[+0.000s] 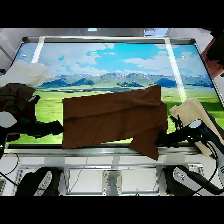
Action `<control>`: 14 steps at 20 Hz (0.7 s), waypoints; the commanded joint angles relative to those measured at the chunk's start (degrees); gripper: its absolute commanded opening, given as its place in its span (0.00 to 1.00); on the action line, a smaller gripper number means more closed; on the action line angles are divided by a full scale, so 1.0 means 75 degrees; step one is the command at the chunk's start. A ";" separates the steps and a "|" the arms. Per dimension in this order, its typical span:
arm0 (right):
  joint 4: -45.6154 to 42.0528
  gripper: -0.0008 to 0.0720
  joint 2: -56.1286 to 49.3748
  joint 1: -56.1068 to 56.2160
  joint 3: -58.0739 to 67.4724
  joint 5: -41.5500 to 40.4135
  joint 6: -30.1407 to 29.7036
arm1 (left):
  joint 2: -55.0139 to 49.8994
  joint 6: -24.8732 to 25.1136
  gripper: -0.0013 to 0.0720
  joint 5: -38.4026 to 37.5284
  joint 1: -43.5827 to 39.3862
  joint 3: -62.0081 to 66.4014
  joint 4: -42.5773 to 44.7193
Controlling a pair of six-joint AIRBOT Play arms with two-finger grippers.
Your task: Fold the shirts.
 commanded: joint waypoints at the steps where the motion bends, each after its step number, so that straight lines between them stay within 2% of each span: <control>1: 0.0009 0.05 0.0003 0.0020 0.0000 0.0111 -0.0233 | 0.0017 -0.0119 0.98 0.0312 0.0003 -0.0102 0.0423; 3: 0.0015 0.05 0.0003 0.0023 0.0000 0.0181 -0.0251 | 0.0017 -0.1437 0.97 0.0781 0.0006 -0.0624 0.1326; 5: 0.0125 0.05 0.0003 0.0023 0.0000 0.0236 -0.0522 | 0.0017 -0.2445 0.97 0.0866 0.0006 -0.1437 0.1530; 7: 0.0341 0.05 0.0003 0.0023 0.0000 0.0221 -0.0650 | 0.0017 -0.2996 0.97 0.1151 0.0006 -0.2203 0.1055; 10: 0.0697 0.05 0.0003 0.0023 0.0000 0.0221 -0.0950 | 0.0015 -0.3241 0.97 0.2025 0.0006 -0.3066 -0.0117; 14: 0.0941 0.05 0.0003 0.0023 0.0000 0.0227 -0.1052 | 0.0012 -0.3815 0.97 0.2664 0.0006 -0.3506 -0.0291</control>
